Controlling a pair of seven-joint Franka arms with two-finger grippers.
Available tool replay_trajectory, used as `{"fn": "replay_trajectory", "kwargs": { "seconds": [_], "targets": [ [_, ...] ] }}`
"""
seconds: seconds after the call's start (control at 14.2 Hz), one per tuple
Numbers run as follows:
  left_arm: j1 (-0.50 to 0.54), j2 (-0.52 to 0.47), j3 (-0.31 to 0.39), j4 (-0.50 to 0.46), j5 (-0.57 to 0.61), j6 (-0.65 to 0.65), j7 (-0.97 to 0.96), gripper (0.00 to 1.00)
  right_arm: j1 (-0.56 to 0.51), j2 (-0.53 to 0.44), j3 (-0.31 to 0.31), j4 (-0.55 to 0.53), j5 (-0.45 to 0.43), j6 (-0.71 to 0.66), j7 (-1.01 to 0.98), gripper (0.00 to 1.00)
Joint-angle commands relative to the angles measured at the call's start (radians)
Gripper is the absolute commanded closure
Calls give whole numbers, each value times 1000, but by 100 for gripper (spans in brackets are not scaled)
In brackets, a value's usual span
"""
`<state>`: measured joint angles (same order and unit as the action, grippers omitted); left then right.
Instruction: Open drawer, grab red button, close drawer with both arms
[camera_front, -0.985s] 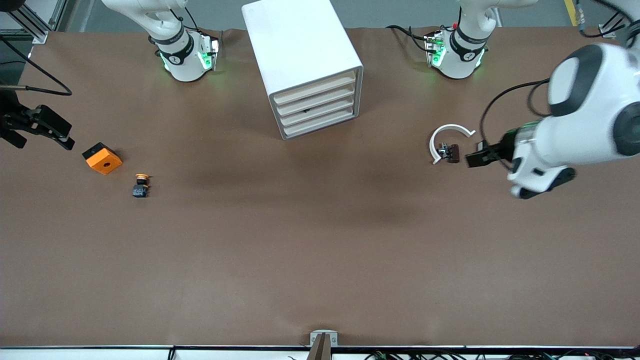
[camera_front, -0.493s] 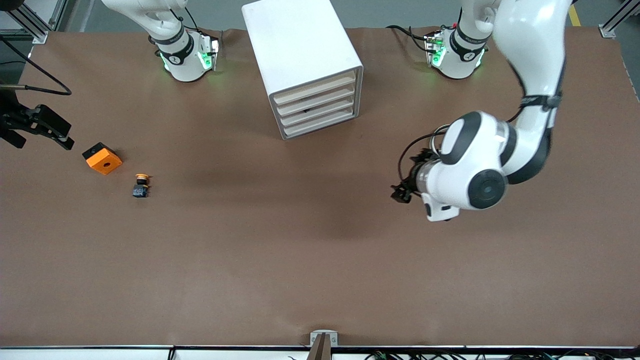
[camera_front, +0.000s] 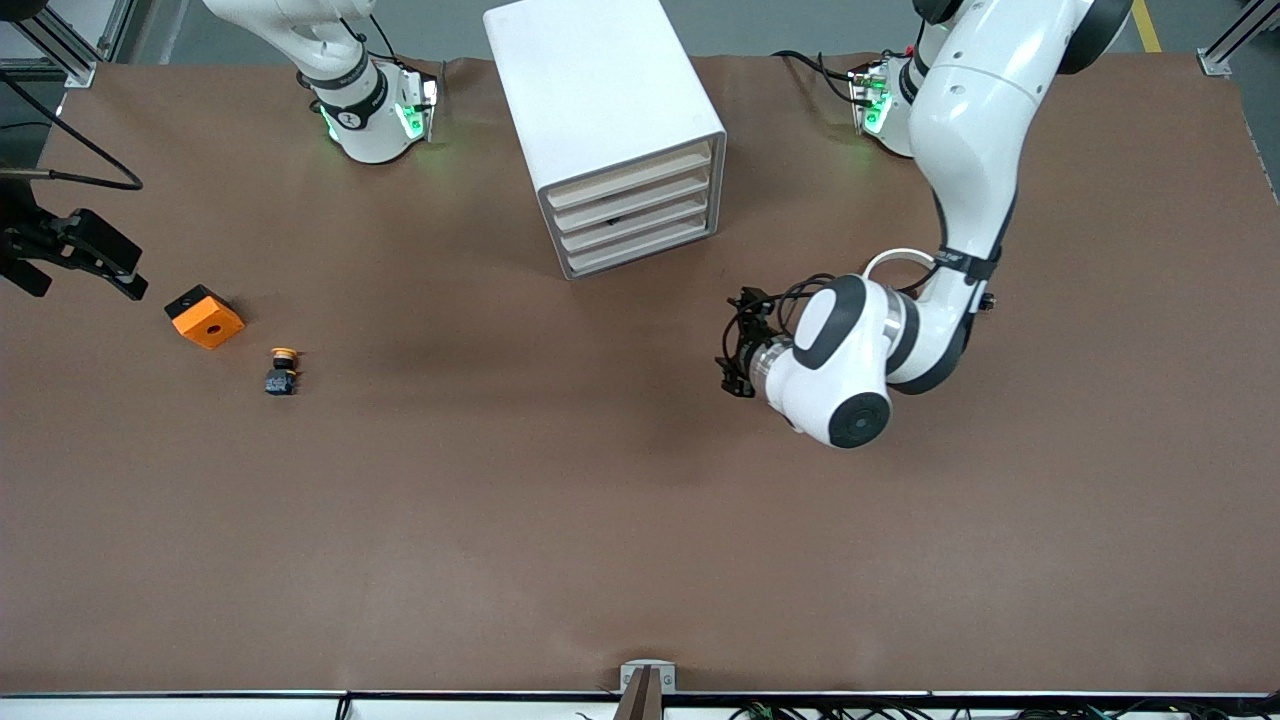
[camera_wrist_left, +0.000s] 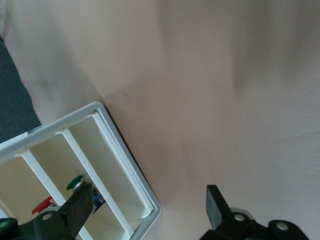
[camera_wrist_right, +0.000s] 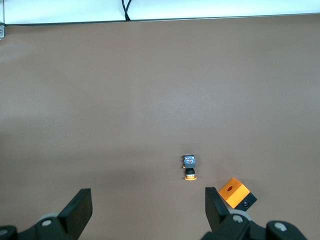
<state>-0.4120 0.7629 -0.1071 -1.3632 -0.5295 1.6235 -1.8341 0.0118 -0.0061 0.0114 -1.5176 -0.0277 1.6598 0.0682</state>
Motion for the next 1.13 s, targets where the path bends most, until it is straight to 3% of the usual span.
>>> {"fn": "replay_trajectory", "kwargs": {
  "seconds": [0.0, 0.28, 0.63, 1.06],
  "targets": [
    [-69, 29, 7, 15, -56, -13, -54, 0, 16, -2, -8, 7, 3, 1, 4, 0],
    [-132, 41, 7, 13, -159, -14, -201, 0, 42, 15, -2, 7, 3, 1, 4, 0],
    [-143, 67, 7, 10, -285, -147, -324, 0, 97, 77, -2, 49, 0, 3, 5, 0],
    [-169, 125, 7, 10, -349, -194, -453, 0, 148, 132, -2, 71, -3, 23, 69, 0]
  ]
}}
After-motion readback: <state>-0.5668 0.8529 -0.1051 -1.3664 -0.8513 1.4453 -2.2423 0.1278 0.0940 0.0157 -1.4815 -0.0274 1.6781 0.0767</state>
